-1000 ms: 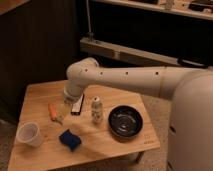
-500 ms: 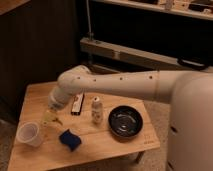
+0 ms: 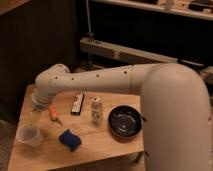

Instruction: Place the ceramic cup in the ceramic bowl

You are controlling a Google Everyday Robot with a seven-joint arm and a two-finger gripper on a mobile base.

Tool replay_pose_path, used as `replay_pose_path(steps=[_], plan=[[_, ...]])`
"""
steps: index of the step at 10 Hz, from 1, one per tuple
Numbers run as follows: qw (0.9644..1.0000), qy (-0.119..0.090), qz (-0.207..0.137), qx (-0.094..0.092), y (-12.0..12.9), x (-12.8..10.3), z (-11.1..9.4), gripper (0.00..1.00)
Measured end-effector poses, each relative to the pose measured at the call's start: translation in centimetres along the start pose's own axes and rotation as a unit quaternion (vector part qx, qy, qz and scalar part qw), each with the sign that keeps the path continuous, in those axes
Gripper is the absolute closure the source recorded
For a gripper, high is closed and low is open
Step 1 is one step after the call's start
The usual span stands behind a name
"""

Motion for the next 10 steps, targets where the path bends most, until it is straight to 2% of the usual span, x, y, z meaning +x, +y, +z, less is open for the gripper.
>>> replay_pose_path(steps=[2,7,10], plan=[[0.9999,0.007,-0.008,0.005,-0.4,0.4,1.5,0.2],[0.9994,-0.012,-0.025,0.02,-0.8,2.2,4.4,0.2],[0.9994,-0.019,-0.02,0.02,-0.5,2.7,5.7,0.2]])
